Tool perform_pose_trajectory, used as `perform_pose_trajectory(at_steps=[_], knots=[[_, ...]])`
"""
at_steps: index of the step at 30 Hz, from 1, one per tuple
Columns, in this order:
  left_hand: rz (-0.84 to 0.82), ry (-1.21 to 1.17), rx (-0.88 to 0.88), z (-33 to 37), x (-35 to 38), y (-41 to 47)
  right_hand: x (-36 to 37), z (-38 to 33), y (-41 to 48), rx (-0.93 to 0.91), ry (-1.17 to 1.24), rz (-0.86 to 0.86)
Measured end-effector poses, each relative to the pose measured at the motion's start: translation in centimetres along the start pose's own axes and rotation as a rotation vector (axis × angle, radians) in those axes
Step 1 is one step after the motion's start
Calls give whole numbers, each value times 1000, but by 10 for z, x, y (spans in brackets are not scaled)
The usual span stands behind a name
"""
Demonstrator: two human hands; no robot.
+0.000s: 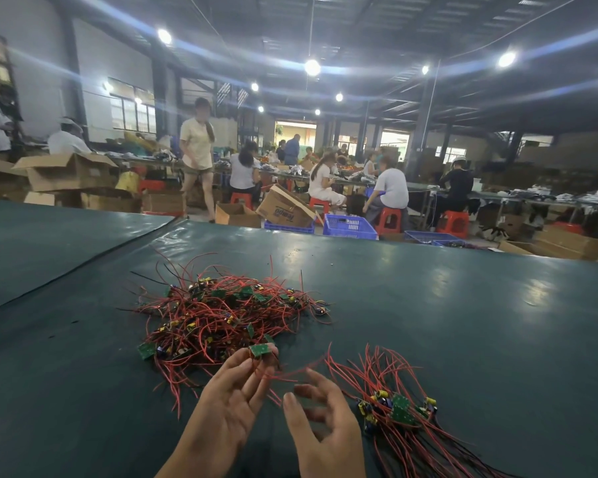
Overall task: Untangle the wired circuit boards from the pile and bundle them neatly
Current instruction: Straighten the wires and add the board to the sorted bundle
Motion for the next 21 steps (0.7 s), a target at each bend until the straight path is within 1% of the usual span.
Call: perform_pose_trajectory(at_steps=[3,5,8,10,12,14,16,18,19,21], knots=[[-37,64,-36,-8,1,0,0,-2,-1,-42,-5,-1],[-23,120,-40,-12,-3,2,-1,-4,-1,-82,3,3],[-47,283,-29,-14,-6,1,-8,-11,-1,-169,38,56],[-119,444,-31,-18,-8,-1,-15,-16,-1,-227,29,119],[-211,597,-48,-23,-7,-5,-19,-17,0,-247,27,161],[-295,694,-104,-30,-5,-10,-22,-17,0,-260,14,179],[-366,726,-195,-38,-3,-16,-21,-19,-2,-265,4,166],[-400,696,-254,-42,-2,-19,-19,-19,-3,-272,9,160],[-381,659,-257,-43,-4,-17,-19,-18,-4,-263,25,163],[-273,571,-221,-41,-13,-7,-20,-15,-3,-230,84,174]])
Point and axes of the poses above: each hand's wrist, its own y-axis towards the middle knuckle, its own x-axis out of the palm, z = x × y, the point moved 9 cm from there along y, towards the middle knuckle, and after that the axes turned 13 degrees about x, right-handed, at the moved point
